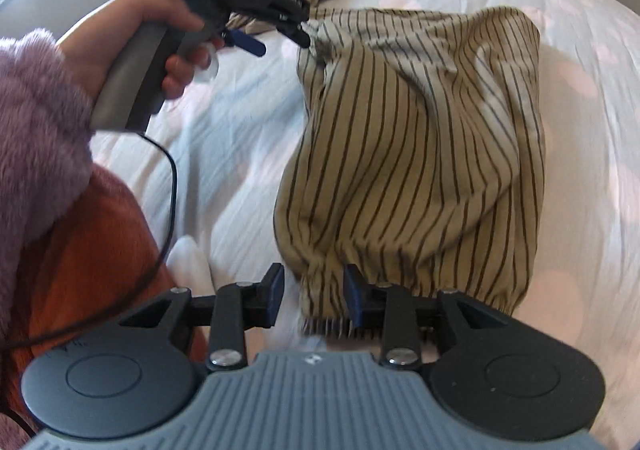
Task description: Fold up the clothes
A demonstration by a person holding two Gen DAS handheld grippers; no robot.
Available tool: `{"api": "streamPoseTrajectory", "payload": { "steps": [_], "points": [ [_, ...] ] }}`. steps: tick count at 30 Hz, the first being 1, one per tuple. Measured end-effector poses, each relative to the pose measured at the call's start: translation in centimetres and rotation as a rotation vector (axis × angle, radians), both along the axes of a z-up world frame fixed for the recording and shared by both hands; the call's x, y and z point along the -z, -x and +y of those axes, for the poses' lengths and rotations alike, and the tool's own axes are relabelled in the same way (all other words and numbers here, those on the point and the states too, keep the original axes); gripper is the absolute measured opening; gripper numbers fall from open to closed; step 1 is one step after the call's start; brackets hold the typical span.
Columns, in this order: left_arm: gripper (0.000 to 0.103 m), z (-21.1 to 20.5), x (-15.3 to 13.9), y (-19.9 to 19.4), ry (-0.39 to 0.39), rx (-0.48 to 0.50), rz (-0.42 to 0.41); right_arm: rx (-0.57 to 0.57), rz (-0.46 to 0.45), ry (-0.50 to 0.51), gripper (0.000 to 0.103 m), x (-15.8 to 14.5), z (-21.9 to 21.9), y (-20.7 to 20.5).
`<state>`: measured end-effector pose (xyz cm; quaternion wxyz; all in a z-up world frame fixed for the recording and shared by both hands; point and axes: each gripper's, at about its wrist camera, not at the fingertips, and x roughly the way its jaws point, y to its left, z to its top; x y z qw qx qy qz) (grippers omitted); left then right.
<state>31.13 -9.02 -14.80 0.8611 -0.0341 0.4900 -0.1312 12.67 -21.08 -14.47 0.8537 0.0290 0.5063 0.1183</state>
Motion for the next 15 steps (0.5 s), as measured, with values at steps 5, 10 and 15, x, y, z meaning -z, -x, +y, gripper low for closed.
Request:
{"api": "streamPoseTrajectory", "payload": {
  "steps": [5, 10, 15],
  "points": [
    [0.050, 0.0, 0.1, -0.6, 0.051, -0.018, 0.006, -0.038, -0.014, 0.060, 0.036, 1.0, 1.2, 0.8],
    [0.050, 0.4, 0.4, -1.1, 0.107, -0.058, 0.015, -0.079, -0.032, 0.140, 0.036, 1.8, 2.0, 0.7],
    [0.049, 0.6, 1.1, -1.5, 0.136, -0.086, 0.051, -0.095, -0.037, 0.165, 0.014, 2.0, 1.8, 0.9]
  ]
}}
